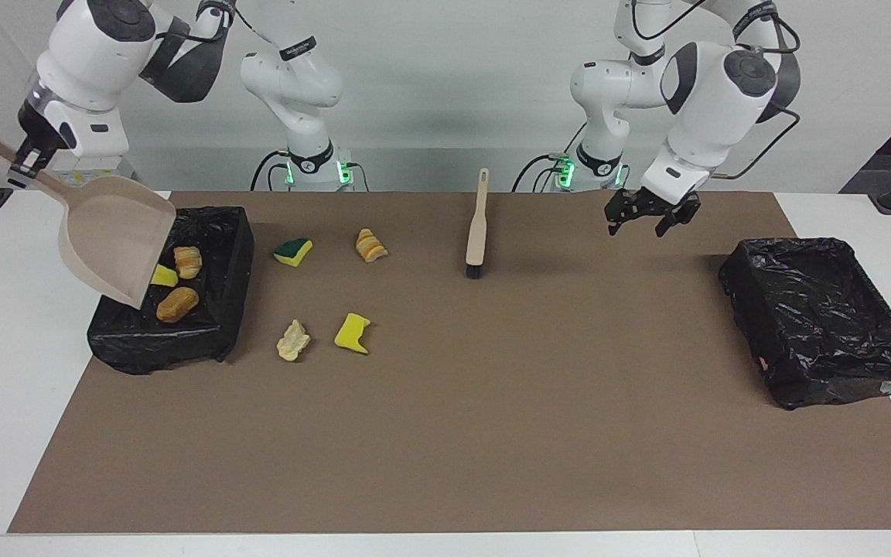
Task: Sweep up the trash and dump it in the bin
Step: 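Tilt the dustpan with the right gripper to dump pieces into bin, then carry the empty dustpan back to the table center with the right gripper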
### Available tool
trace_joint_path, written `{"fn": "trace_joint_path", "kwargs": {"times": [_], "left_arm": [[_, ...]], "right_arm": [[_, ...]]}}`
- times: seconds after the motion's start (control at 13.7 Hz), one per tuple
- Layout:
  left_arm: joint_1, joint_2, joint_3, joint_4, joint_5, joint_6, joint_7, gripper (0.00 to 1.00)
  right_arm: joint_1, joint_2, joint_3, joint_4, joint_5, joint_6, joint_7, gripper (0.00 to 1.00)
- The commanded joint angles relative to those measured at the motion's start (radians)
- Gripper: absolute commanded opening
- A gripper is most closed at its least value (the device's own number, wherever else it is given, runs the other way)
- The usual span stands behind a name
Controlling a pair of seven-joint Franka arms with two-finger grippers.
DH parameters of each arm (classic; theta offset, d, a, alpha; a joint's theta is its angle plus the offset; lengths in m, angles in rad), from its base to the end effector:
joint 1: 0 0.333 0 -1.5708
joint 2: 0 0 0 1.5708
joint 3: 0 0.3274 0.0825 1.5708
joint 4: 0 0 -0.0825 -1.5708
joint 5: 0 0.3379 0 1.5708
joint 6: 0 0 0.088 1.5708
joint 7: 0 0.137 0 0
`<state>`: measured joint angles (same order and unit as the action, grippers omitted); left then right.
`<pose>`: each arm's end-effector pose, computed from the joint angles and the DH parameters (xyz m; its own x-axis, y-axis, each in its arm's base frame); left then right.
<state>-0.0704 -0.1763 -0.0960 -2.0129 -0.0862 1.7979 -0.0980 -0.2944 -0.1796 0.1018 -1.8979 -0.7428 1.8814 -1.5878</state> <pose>0.4461 -0.0874 0.5202 0.9978 -0.0469 -0.0463 -0.0440 -0.9971 0.0621 0.4608 -0.1569 0.6087 0.0247 0.7296 -0.6834 0.9974 0.0285 0.0665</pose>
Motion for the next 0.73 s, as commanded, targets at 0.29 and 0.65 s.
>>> {"fn": "trace_joint_path", "kwargs": {"times": [0.29,0.65], "left_arm": [[0.093,0.103,-0.011,0.301,0.045,-0.184,0.061,1.00],[0.143,0.146,-0.014,0.462,0.048,-0.314,0.127,1.00]], "right_arm": [[0.102,0.068,0.022,0.094,0.256,-0.036,0.383,0.00],[0.309,0.167,0.030,0.197,0.397,-0.047,1.005,0.00]]}}
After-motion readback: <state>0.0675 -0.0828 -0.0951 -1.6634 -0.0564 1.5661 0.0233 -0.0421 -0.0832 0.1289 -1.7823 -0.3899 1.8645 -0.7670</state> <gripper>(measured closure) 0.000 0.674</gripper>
